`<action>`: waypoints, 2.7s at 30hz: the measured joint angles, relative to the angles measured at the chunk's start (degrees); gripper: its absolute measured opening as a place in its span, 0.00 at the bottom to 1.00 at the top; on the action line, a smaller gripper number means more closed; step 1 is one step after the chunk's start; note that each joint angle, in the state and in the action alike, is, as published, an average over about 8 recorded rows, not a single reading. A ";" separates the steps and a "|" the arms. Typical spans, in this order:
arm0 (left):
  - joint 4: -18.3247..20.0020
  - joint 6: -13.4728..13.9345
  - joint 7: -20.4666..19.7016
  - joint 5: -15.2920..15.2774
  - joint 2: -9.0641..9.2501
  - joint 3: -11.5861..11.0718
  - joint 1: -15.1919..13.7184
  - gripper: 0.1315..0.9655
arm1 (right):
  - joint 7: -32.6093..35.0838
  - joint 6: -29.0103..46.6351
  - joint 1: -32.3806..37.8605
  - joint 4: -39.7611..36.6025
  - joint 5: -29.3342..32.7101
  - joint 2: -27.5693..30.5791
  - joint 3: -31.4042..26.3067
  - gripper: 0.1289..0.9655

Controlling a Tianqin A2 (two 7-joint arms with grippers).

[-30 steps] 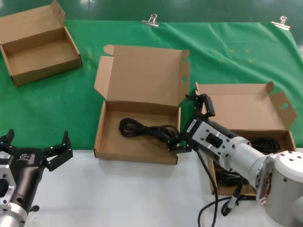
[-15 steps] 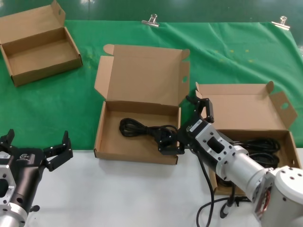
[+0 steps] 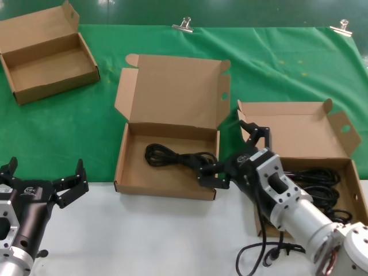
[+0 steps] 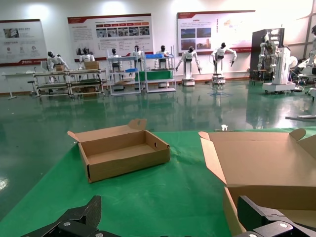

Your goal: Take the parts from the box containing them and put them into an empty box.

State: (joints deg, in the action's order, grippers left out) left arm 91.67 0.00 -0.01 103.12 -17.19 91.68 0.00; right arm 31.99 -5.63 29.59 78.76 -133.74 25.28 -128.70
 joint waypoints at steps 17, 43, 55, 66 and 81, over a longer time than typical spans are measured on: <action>0.00 0.00 0.00 0.00 0.00 0.00 0.00 1.00 | -12.89 2.27 -11.96 5.20 12.34 -3.27 14.93 1.00; 0.00 0.00 0.00 0.01 0.00 0.00 0.00 1.00 | -29.97 5.28 -27.72 12.09 28.66 -7.58 34.68 1.00; 0.00 0.00 0.00 0.01 0.00 0.00 0.00 1.00 | -30.07 5.30 -27.82 12.14 28.77 -7.61 34.81 1.00; 0.00 0.00 0.01 0.01 0.00 0.00 0.00 1.00 | -30.07 5.30 -27.82 12.14 28.77 -7.61 34.81 1.00; 0.00 0.00 0.01 0.01 0.00 0.00 0.00 1.00 | -30.07 5.30 -27.82 12.14 28.77 -7.61 34.81 1.00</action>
State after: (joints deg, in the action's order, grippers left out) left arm 91.67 0.00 0.00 103.13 -17.19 91.67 0.00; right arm 1.91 -0.34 1.77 90.90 -104.97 17.67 -93.89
